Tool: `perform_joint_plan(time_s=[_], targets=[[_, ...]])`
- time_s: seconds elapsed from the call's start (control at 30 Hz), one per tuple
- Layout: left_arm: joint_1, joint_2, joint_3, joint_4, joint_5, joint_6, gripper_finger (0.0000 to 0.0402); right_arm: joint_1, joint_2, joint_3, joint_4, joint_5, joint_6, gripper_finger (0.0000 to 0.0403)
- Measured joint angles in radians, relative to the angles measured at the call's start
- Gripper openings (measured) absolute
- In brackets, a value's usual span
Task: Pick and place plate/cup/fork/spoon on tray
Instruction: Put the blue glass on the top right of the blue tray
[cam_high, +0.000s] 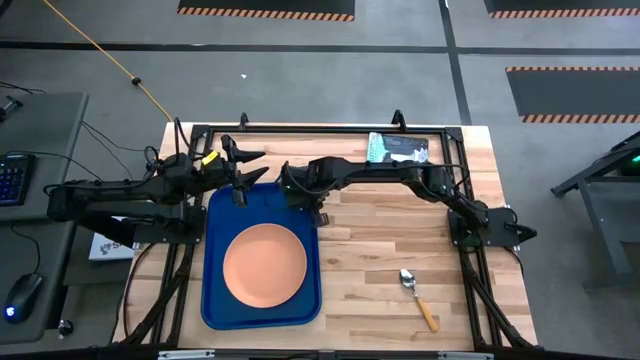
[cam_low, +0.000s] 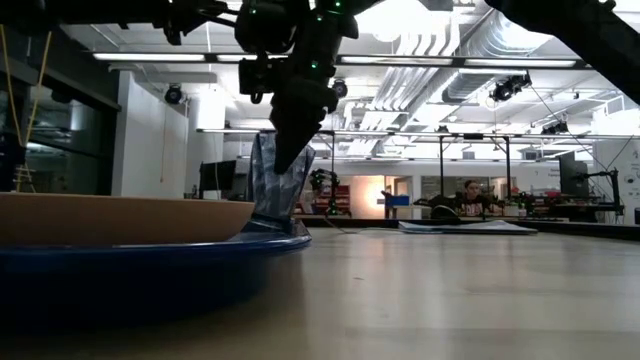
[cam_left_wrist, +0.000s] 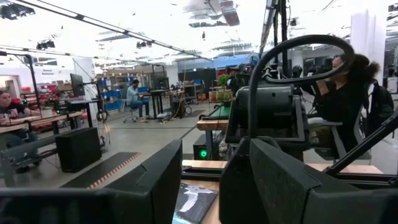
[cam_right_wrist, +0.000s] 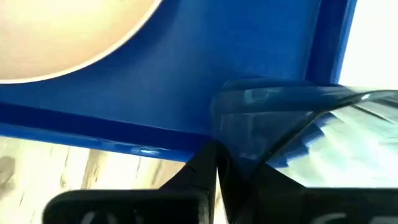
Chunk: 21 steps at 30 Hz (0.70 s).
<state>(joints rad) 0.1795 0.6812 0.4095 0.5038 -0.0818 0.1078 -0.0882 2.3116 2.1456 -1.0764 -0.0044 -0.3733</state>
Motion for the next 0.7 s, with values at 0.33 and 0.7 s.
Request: perform_joint_plan(time_s=[0.33,0.7], targets=[[0.0,0.0,0.0,-0.001,0.0,0.0,0.0179,-0.005,0.0,0.0,0.035,-0.02,0.015,0.0027],[0.0,0.0,0.0,-0.002,0.0,0.0,0.0179,-0.005,0.0,-0.001,0.056,-0.022,0.035,0.0032]])
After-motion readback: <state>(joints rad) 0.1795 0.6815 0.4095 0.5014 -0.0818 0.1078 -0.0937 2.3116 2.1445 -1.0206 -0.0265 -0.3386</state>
